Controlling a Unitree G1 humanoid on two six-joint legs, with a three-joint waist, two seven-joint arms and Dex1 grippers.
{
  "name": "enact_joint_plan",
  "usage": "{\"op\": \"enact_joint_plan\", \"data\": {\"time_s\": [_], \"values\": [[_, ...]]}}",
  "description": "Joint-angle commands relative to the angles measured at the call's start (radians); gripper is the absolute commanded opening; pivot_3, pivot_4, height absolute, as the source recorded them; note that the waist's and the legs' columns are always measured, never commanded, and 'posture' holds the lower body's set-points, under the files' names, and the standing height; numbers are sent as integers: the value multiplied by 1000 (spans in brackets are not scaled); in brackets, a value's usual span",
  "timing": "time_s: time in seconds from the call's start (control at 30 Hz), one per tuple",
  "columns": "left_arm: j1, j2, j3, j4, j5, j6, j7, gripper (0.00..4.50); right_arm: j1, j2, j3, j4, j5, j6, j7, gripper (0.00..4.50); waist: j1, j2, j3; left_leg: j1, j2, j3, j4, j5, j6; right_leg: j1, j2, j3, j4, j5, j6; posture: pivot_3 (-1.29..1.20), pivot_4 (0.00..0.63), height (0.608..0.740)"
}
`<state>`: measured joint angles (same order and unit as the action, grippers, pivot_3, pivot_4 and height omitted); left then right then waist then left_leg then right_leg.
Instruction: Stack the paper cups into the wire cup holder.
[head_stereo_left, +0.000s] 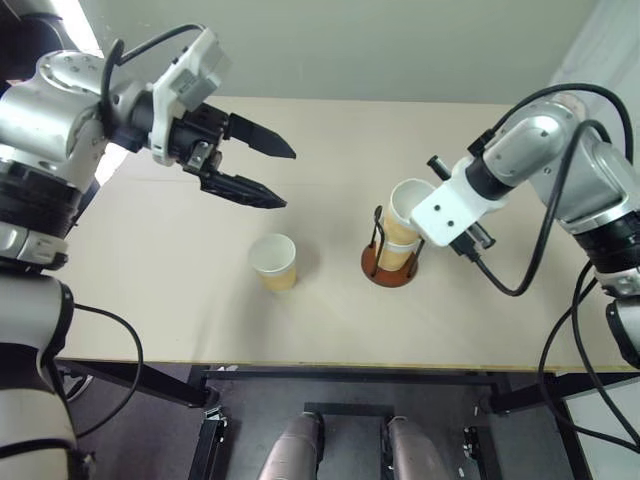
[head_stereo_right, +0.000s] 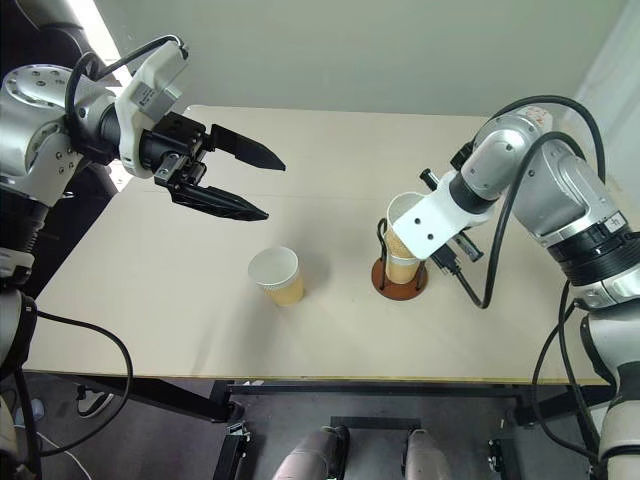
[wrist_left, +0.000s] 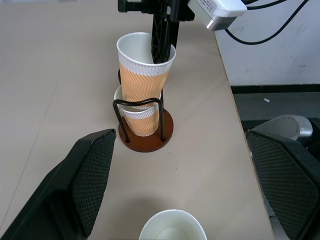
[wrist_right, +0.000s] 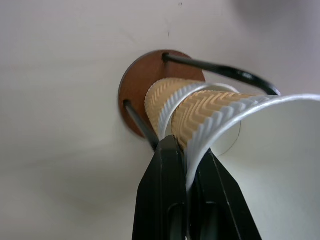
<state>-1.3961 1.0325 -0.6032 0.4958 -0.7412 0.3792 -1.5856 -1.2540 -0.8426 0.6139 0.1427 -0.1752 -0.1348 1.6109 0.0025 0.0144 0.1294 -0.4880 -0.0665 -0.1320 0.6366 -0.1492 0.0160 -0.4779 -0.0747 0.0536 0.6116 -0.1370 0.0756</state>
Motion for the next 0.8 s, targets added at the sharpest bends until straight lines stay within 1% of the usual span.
{"op": "enact_joint_plan", "data": {"time_s": [0.03,0.1,0.13,0.17,0.23,0.3,0.37,0.43,0.5,0.53,0.63,0.73,0.8], "values": [[-13,12,36,-19,5,-3,-29,4500,-22,8,-8,-34,9,29,3,942,1,0,0,0,0,-1,-1,1,-1,0,-1,0,0,0,0,0,150,740],[-12,13,35,-22,3,-1,-29,4500,-20,18,-14,-52,39,82,3,1627,1,0,0,0,0,-1,-2,2,-1,-1,-1,0,0,0,-1,0,150,740],[-11,13,34,-23,2,0,-29,4500,-18,24,-23,-75,82,151,3,1880,0,0,0,0,0,0,-3,2,-1,-1,0,0,0,1,-1,0,150,740],[-10,13,34,-24,3,0,-29,4500,-20,26,-28,-102,130,225,3,2238,1,0,0,0,0,0,-4,2,-1,-1,0,0,0,1,-1,0,150,740],[-9,12,34,-24,3,0,-29,4500,-30,35,-58,-147,207,365,3,2238,0,0,0,1,0,0,-5,3,-2,-1,0,0,0,1,-1,0,150,740],[-10,9,35,-24,5,3,-29,4500,-38,44,-96,-168,233,465,3,2238,0,0,0,1,0,0,-5,3,-2,-1,0,0,0,1,-1,0,150,740],[-10,1,45,-27,14,4,-29,4500,-47,52,-178,-196,294,628,-30,2238,2,0,0,1,0,0,-6,4,-3,-2,0,0,0,1,-1,0,150,740],[-9,-3,54,-33,27,8,-29,4500,-41,41,-269,-243,362,746,-62,2238,5,-1,0,1,0,0,-6,4,-3,-2,0,0,0,0,-2,0,150,740],[-2,5,48,-43,60,-12,-29,4500,-49,44,-362,-283,432,913,-123,2238,6,-1,0,0,-1,-1,-6,4,-3,-2,0,0,0,0,-3,0,150,740],[3,15,32,-50,88,-35,-29,4500,-51,34,-413,-298,467,978,-147,2238,6,-1,0,1,-1,0,-6,4,-3,-2,0,0,0,0,-4,0,150,740],[19,40,-36,-34,245,-208,-29,4500,-62,-8,-559,-328,557,1143,-215,2238,6,-1,-1,1,-1,0,-7,4,-4,-2,0,0,0,-1,-4,0,150,740],[13,10,-48,24,368,-330,-29,4500,-50,-64,-615,-358,597,1204,-259,2238,10,-1,-1,2,-1,-1,-7,4,-4,-2,0,0,0,-1,-4,0,150,740],[2,-27,-41,82,490,-444,-29,4500,-27,-108,-635,-361,609,1209,-281,2238,11,-1,-1,1,-2,-1,-7,4,-3,-2,0,0,1,-1,-5,0,150,740]]}}
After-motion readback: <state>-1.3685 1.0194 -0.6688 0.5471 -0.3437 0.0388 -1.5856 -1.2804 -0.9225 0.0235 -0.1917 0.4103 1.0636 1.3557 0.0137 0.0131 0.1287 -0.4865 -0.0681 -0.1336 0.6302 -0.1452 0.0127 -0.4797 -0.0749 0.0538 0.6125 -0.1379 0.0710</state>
